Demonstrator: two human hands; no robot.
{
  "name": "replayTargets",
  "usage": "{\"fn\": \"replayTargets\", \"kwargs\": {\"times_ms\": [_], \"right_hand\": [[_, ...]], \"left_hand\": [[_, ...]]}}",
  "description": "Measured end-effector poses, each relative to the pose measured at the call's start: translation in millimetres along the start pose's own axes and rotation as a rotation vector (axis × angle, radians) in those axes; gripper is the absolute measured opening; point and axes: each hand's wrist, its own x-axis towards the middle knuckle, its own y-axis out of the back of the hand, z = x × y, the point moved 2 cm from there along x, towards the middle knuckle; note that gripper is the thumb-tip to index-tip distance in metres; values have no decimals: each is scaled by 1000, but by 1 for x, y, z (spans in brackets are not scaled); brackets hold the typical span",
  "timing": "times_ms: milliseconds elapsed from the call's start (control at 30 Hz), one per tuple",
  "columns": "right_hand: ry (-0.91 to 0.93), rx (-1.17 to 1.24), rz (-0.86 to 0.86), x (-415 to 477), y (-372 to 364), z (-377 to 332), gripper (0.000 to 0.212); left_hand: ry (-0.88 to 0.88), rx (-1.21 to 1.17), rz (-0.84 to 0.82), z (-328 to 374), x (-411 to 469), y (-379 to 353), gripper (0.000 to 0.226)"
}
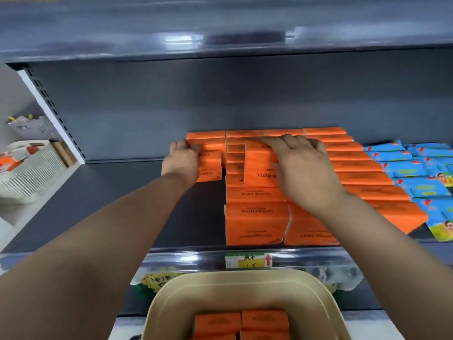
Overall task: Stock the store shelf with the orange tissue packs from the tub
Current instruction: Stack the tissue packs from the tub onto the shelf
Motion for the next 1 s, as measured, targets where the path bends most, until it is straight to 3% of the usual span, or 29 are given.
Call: {"fn": "replayTargets", "kwargs": {"times_ms": [267,500,767,1000], "right_hand": [[15,-18,77,-3,-6,0,59],[-9,-13,-60,9,12,-11,54],[88,144,-46,68,9,-89,45],[75,156,-353,89,-55,-129,49]], "left_hand": [[24,-166,55,8,12,-11,51],[2,-266,77,-18,-2,-2,58],[4,-355,107,-59,-31,32,62],[57,-373,66,-91,-41,27,65]]}}
